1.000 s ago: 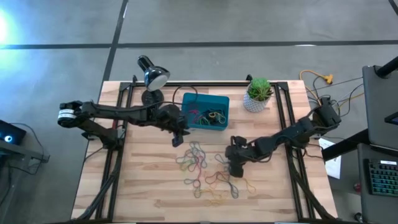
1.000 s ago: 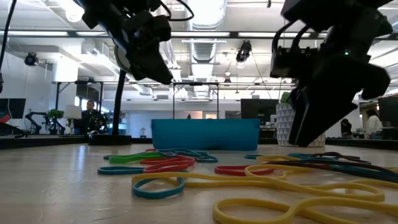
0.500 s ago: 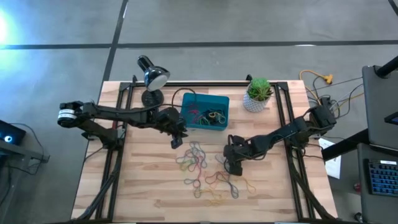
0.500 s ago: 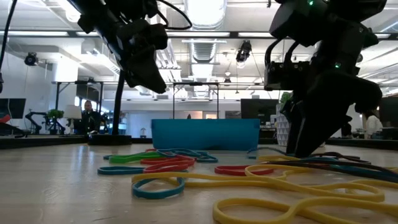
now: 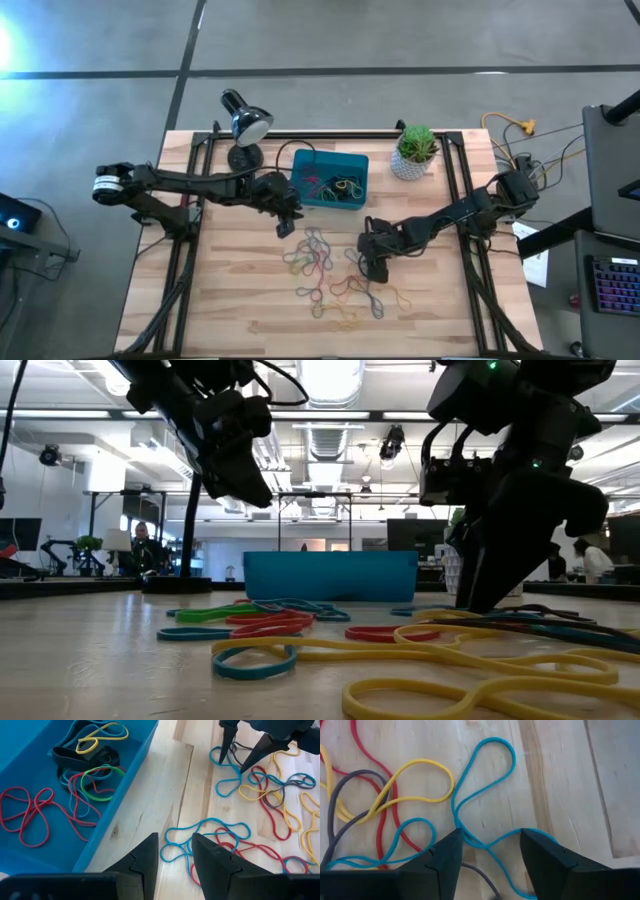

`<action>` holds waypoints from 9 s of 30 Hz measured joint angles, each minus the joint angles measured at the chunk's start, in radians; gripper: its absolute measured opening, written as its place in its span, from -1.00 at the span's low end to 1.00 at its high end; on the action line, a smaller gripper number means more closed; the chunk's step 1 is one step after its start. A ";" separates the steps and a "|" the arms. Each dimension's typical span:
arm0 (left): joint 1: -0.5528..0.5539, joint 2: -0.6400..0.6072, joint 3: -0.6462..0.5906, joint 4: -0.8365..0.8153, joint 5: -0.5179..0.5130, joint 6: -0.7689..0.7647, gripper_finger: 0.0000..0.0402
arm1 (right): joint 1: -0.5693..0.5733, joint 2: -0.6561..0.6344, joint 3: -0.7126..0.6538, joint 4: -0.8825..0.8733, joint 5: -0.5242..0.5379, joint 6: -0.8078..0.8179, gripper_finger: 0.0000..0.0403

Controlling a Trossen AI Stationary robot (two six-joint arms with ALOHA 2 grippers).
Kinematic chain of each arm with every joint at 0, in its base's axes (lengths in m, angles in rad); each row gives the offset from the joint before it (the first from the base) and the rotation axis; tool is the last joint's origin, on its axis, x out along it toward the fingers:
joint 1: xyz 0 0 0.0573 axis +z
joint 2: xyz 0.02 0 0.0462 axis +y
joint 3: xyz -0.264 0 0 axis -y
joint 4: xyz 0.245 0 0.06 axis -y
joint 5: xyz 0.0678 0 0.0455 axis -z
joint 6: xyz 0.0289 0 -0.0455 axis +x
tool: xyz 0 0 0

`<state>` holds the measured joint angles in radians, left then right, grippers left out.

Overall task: Pick and place rubber bands into bin
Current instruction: Put the blue rubber band into the blue bin, then put the right red rubber band into the blue bin

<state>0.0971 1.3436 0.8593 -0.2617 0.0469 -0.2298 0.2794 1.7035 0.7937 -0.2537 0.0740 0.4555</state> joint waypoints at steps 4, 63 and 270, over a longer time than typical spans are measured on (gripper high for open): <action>0.000 0.000 0.000 0.000 0.000 0.000 -0.49 | 0.000 0.012 0.000 -0.011 0.001 0.019 -0.20; -0.008 0.000 -0.002 0.010 0.002 -0.001 -0.49 | -0.089 -0.377 0.214 -0.192 0.521 -0.073 -0.96; 0.126 -0.063 -0.040 0.400 -0.237 0.168 -1.00 | 0.023 -0.240 0.203 -0.189 0.209 0.009 -0.71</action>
<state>0.2236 1.2805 0.8195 0.1385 -0.1905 -0.0621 0.3027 1.4635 0.9962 -0.4422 0.2831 0.4644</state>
